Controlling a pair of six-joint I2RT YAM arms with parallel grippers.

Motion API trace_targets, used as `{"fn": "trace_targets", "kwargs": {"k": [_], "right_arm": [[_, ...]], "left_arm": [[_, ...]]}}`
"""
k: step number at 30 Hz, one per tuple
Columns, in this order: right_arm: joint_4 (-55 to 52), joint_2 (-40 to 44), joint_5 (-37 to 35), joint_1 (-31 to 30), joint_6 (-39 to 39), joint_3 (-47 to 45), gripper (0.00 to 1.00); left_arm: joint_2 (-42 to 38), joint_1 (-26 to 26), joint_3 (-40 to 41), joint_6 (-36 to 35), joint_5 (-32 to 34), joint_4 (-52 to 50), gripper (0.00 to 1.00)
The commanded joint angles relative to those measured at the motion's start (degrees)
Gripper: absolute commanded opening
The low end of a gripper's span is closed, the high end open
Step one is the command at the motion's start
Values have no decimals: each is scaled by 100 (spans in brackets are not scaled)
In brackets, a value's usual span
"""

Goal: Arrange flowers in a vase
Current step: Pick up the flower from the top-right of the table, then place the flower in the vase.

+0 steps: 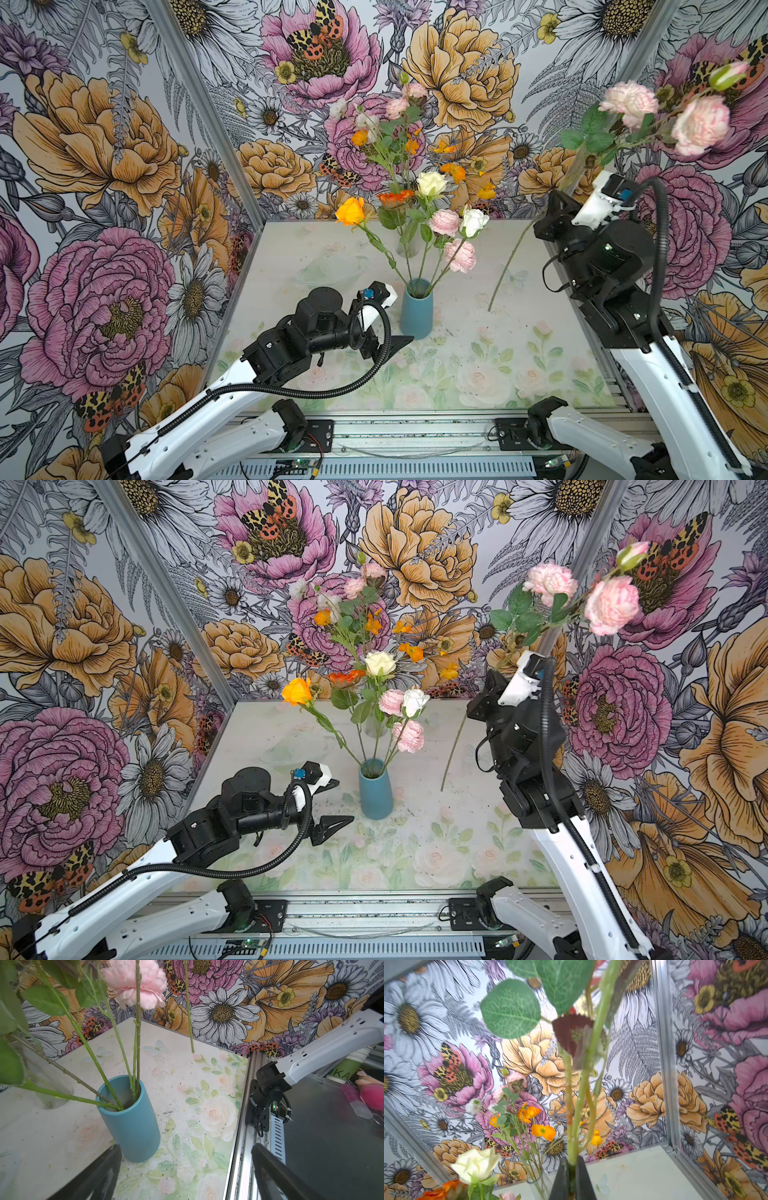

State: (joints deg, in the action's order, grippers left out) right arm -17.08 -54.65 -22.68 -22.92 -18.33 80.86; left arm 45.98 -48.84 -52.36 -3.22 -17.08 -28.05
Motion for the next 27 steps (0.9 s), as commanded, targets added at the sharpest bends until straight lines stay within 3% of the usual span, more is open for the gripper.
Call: {"fn": "trace_targets", "kwargs": {"k": [1, 6, 8, 12, 20, 27], "right_arm": [[737, 214, 351, -288, 521, -24, 0], [1667, 367, 2290, -559, 439, 22, 0], [2237, 413, 2531, -623, 220, -173, 0], [2309, 71, 3012, -709, -192, 174, 0], [2232, -582, 3173, -1093, -671, 518, 0], [2974, -854, 2838, -1612, 146, -123, 0]], "left_arm": [[-229, 57, 132, 284, 20, 58, 99], [-153, 55, 239, 550, -322, -1, 99], [-126, 60, 281, 642, -468, 2, 99], [-213, 16, 413, 709, -398, 9, 99], [-378, 6, 534, 737, -252, 5, 99], [-483, -11, 601, 778, -225, 9, 99]]}}
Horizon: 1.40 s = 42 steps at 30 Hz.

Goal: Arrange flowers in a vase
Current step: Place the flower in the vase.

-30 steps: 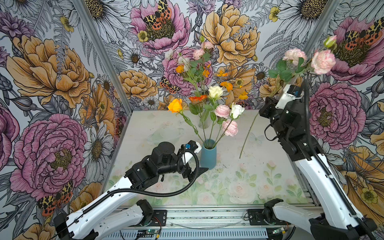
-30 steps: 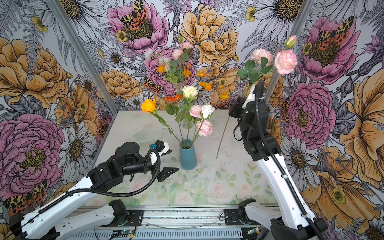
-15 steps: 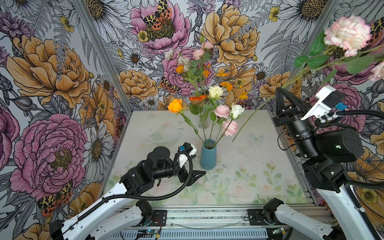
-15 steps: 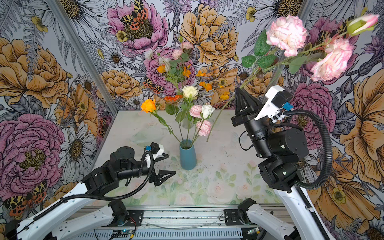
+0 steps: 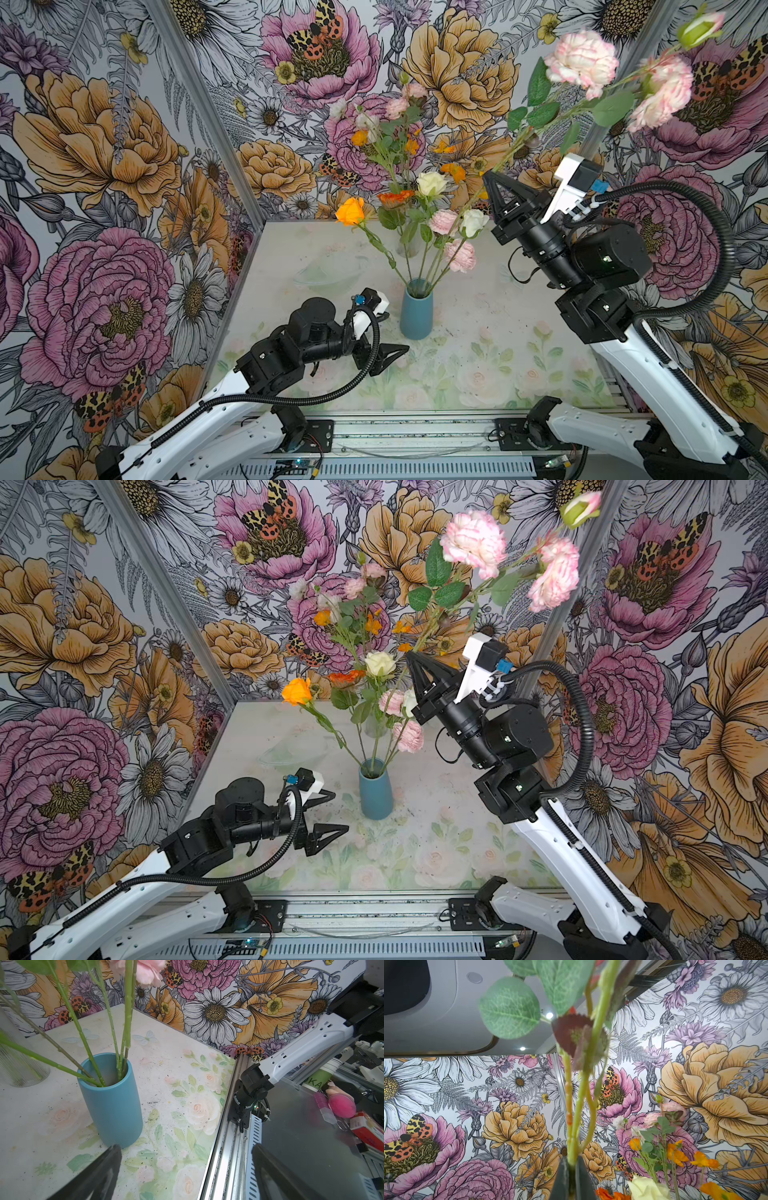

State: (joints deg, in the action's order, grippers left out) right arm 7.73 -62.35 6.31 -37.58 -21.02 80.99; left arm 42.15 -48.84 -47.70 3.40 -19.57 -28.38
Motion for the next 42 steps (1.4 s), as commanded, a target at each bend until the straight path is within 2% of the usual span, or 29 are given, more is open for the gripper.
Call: {"fn": "trace_targets", "kwargs": {"k": [1, 9, 16, 17, 28, 32, 38, 42], "right_arm": [[531, -138, -112, -197, 507, -174, 0], [735, -507, -423, -534, 1245, -439, 0], [941, -578, -472, -754, 1432, -994, 0], [947, -560, -544, -971, 1501, -1124, 0], [1751, -469, -1777, -1876, 2281, -2642, 0], [1833, -603, -2171, -2046, 2541, -2895, 0], [1989, -606, -2392, -2049, 2540, -3036, 0], [1907, -528, -2494, -2051, 2582, -3134, 0]], "left_arm": [[-123, -12, 171, 128, 32, 43, 99], [-225, 5, 343, 63, 105, 14, 99], [-307, 12, 426, 87, 142, -2, 99], [-329, 7, 452, 91, 145, -6, 99], [-512, -12, 497, 107, 146, -9, 99], [-525, -12, 504, 160, 519, 14, 99], [-512, -12, 493, 297, 976, 251, 99], [-508, -11, 542, 306, 1026, 358, 99]]}}
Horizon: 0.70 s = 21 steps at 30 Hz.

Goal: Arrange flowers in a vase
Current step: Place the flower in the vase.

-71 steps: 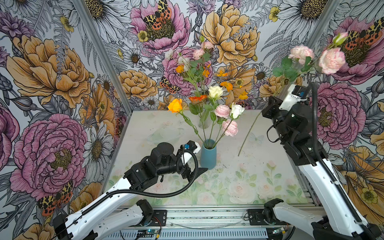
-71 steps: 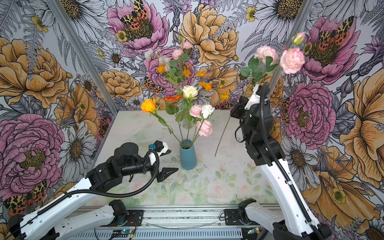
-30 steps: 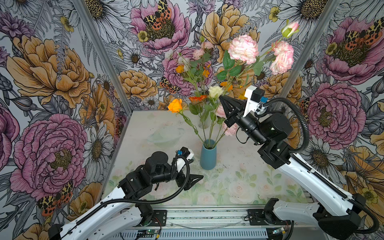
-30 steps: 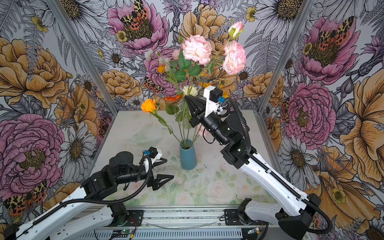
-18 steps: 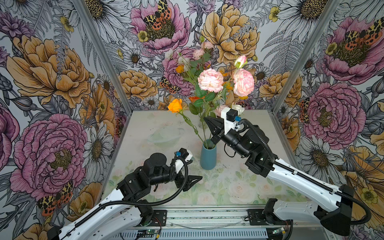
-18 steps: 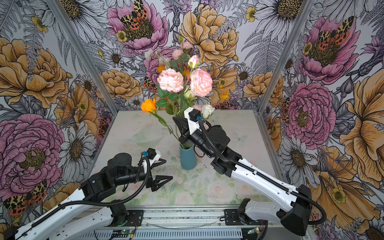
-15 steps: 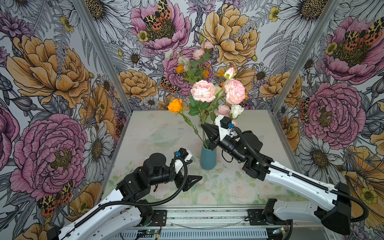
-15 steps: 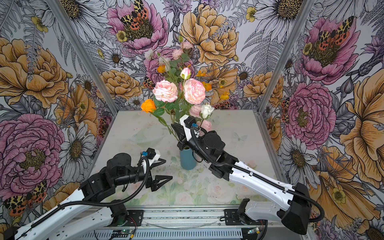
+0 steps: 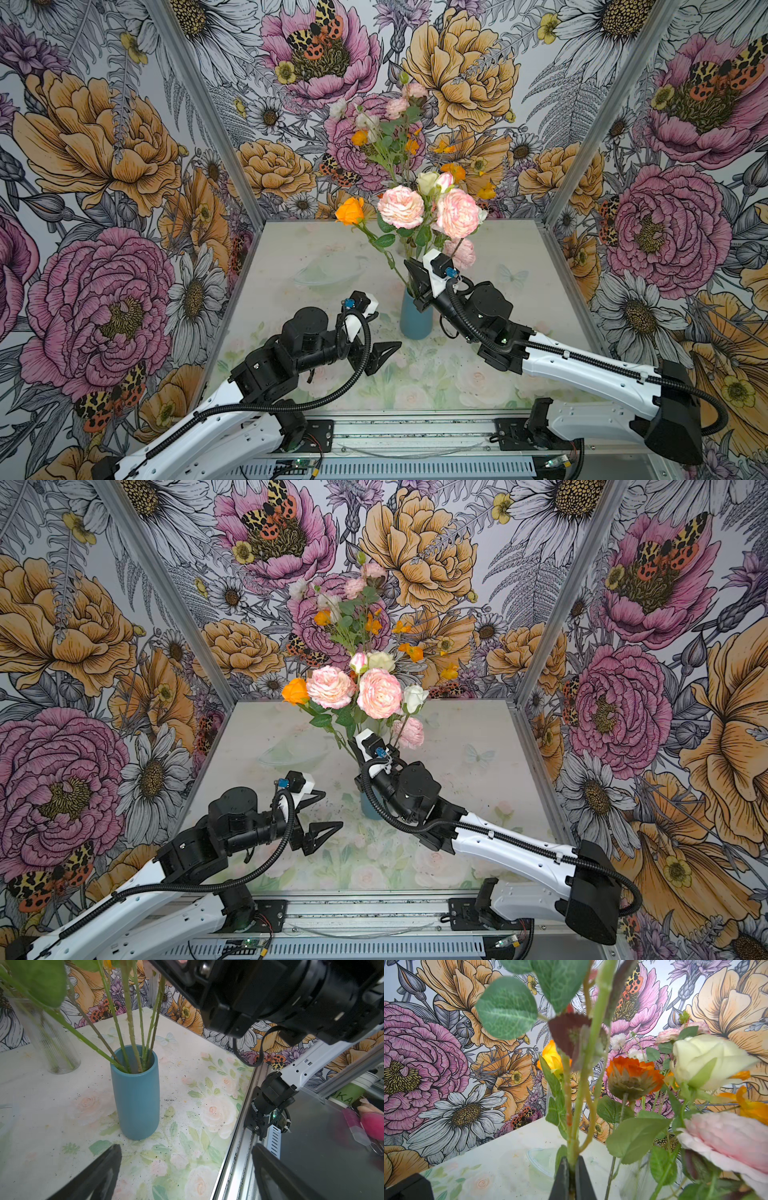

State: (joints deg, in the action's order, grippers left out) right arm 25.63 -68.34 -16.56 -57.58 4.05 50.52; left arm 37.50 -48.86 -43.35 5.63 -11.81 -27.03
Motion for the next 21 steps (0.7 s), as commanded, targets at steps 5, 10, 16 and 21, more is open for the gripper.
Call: {"fn": "trace_targets", "kwargs": {"k": [5, 10, 16, 21], "right_arm": [[-152, 201, -388, -34, -51, -244, 0], [-409, 261, -440, -19, -158, -330, 9], [-462, 389, -467, 20, -229, -425, 20], [-561, 459, -406, 34, -260, -390, 35]], "left_arm": [[50, -4, 127, 83, 348, 394, 99], [203, -9, 100, 80, 379, 610, 99], [302, -9, 30, 43, 359, 624, 99], [296, -8, 53, 43, 354, 614, 99]]}}
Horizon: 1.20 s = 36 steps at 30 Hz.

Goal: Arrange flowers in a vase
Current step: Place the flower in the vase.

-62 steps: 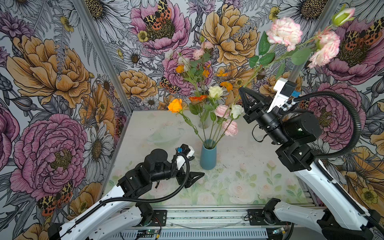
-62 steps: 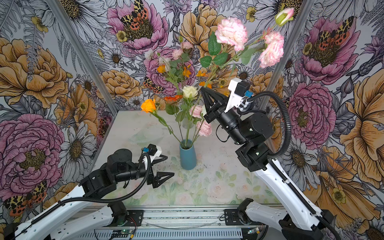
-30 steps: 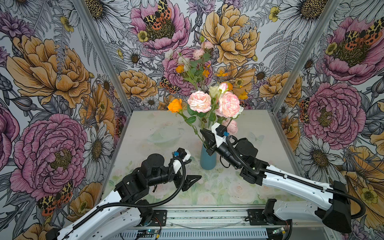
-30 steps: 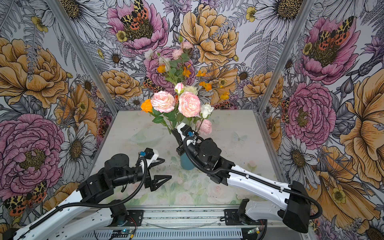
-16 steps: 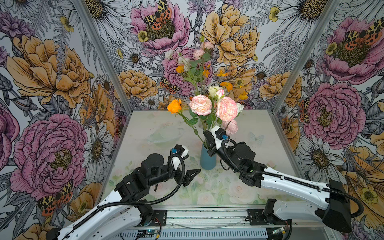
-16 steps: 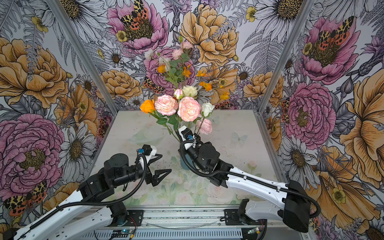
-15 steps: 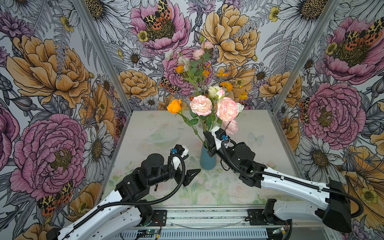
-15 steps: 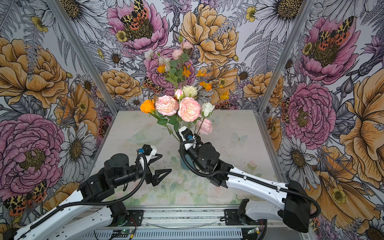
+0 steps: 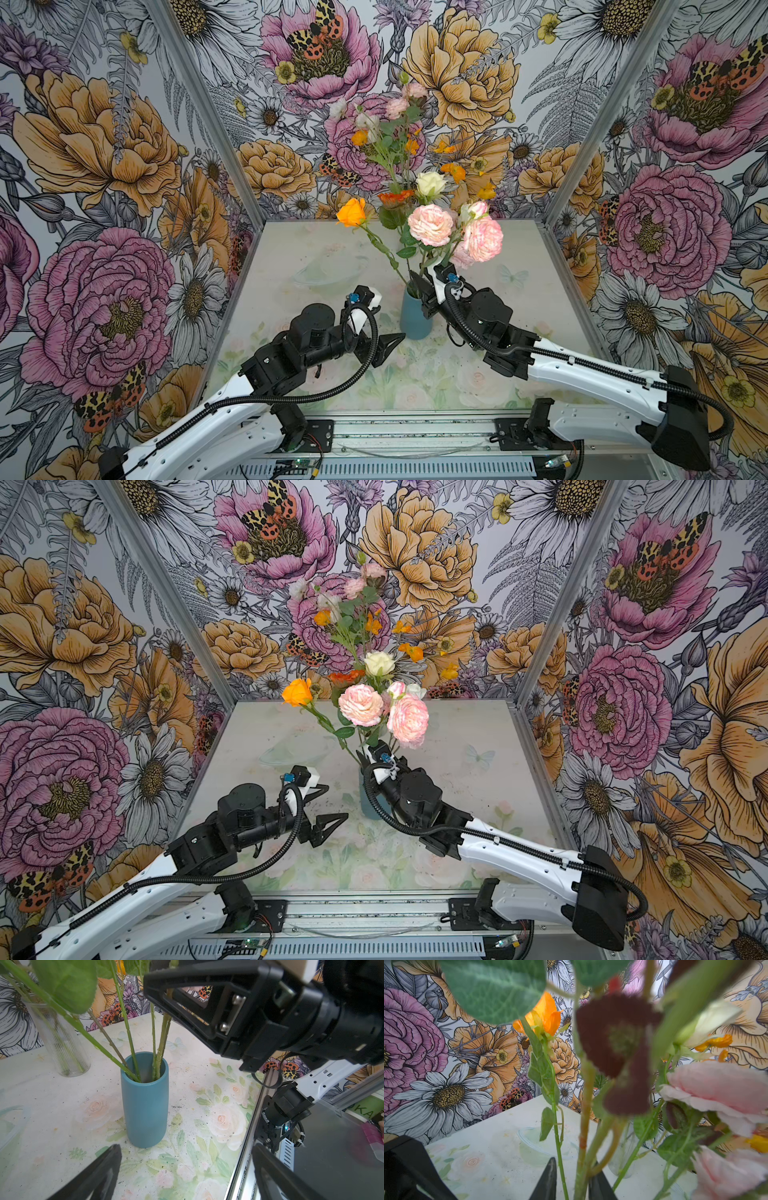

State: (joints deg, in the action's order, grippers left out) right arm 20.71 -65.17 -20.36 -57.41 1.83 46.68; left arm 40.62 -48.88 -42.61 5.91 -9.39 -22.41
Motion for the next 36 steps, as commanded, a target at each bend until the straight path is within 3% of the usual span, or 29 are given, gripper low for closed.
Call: {"fn": "trace_targets", "kwargs": {"k": [1, 8, 16, 30, 36], "right_arm": [[-91, 145, 1, 11, -51, 6, 41], [-540, 176, -98, 22, -206, 195, 73], [-669, 557, -60, 6, -423, -310, 94], [-1669, 1593, -33, -67, -1069, -965, 96], [-2522, 1820, 47, -138, -1555, -1048, 99]], "left_arm": [[-19, -7, -28, 26, 109, 157, 99], [22, 1, -10, 26, 99, 263, 99], [128, 20, -8, -59, 30, 281, 99], [157, 72, 170, -160, 38, 536, 99], [169, 80, 447, -150, 395, 1038, 99]]}}
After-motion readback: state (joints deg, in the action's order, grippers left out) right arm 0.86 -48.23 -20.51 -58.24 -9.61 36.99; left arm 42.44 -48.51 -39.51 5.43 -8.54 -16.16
